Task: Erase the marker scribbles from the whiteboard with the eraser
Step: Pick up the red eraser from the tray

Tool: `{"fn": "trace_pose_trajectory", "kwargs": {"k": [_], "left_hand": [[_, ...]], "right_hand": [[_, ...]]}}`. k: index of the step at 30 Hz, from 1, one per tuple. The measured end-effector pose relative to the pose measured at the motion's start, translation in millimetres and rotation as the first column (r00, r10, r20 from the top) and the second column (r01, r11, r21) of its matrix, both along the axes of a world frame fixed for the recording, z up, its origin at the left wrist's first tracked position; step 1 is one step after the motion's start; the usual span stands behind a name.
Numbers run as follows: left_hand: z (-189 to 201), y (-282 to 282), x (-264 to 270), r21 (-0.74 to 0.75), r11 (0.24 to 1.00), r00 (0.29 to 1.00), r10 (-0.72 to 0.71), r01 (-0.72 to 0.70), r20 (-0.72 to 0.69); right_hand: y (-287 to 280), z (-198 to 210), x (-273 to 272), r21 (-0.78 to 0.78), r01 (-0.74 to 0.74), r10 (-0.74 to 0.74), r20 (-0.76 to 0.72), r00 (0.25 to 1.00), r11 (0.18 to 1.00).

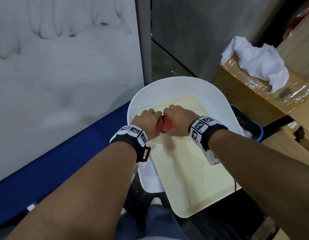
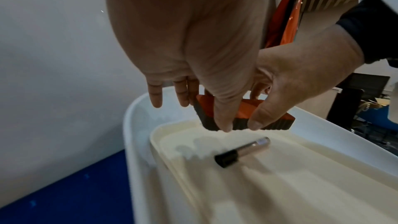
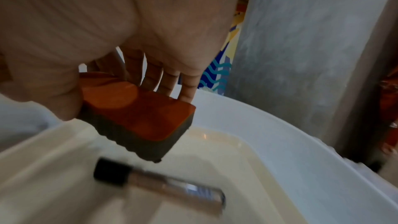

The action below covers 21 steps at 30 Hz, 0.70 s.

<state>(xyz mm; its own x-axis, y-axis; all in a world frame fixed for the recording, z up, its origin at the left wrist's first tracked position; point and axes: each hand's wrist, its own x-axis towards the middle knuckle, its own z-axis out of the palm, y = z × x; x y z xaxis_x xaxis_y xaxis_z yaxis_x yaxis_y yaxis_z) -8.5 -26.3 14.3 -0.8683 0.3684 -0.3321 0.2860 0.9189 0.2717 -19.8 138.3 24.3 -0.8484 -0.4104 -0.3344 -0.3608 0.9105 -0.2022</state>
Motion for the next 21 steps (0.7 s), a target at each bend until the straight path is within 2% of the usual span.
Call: {"fn": "trace_pose_trajectory", "kwargs": {"k": [6, 12, 21], "left_hand": [[47, -73, -1, 0.098, 0.982, 0.982, 0.171, -0.164, -0.078], [87, -174, 22, 0.119, 0.941, 0.931, 0.333, -0.317, -0.149], [123, -329, 97, 0.090, 0.876, 0.837, 0.480, -0.474, -0.262]], "right_hand": [[-66, 43, -20, -0.060, -0.173, 0.164, -0.131, 0.978, 0.983], [-155, 73, -30, 0.013, -0.335, 0.332, -0.157, 0.930, 0.942], [-329, 119, 12, 0.006, -0.533, 0.509, -0.306, 0.804, 0.846]]}}
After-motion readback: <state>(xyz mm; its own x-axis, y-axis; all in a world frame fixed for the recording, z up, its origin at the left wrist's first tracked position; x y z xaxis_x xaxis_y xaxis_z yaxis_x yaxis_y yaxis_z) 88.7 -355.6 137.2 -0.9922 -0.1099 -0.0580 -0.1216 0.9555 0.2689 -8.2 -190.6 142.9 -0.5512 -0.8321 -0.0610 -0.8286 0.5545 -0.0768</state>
